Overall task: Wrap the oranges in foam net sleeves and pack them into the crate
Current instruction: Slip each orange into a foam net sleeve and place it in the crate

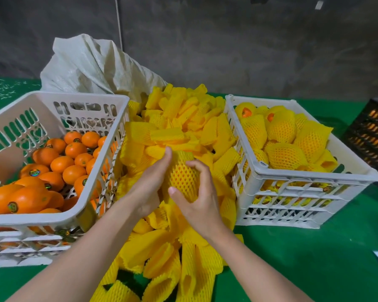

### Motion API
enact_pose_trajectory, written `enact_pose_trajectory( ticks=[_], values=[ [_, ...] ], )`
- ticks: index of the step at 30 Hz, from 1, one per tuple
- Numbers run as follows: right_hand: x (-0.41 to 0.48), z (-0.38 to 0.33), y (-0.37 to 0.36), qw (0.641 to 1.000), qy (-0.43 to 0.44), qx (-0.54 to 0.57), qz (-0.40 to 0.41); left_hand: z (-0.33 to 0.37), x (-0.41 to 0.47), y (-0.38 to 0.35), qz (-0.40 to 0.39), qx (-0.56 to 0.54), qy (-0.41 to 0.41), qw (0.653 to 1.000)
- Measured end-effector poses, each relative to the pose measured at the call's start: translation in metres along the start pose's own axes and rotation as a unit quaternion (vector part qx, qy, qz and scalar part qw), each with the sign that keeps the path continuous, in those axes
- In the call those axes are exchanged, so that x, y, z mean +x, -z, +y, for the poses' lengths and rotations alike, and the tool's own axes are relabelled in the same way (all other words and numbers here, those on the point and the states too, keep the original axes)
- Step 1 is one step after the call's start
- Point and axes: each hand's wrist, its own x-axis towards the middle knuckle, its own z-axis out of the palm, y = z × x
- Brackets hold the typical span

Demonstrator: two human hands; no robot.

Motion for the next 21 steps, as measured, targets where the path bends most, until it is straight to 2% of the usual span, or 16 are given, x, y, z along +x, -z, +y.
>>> enact_pose_trajectory(
  ticks=[2,4,8,10,13,15,18,21],
  values=[
    [0.002,-0.001,0.003,1.0,-0.009,0.003,-0.012,0.0,-0.003,-0.002,-0.002,0.011,0.016,1.0],
    [0.003,0.001,0.007,1.0,-0.008,0.007,-0.007,-0.005,-0.002,-0.007,-0.006,0.118,-0.024,0.993],
    [0.014,0.001,0.017,1.0,-0.013,-0.016,-0.005,-0.001,-0.002,-0.009,0.002,0.341,-0.114,0.933],
    [0.027,0.0,0.03,0.999,-0.006,-0.044,0.015,0.004,-0.001,-0.008,0.004,0.335,-0.149,0.93],
    [0.063,-0.001,0.068,0.989,0.019,-0.087,0.116,0.007,0.0,0.001,0.037,0.355,-0.176,0.918],
    [0.091,0.002,0.1,0.973,-0.001,-0.159,0.166,0.008,0.001,0.01,0.054,0.358,-0.178,0.915],
    [0.113,0.02,0.139,0.936,-0.114,-0.295,0.156,0.007,0.001,0.015,0.076,0.334,-0.172,0.924],
    [0.111,0.041,0.153,0.901,-0.202,-0.369,0.109,0.004,-0.001,0.014,0.075,0.33,-0.18,0.924]
  ],
)
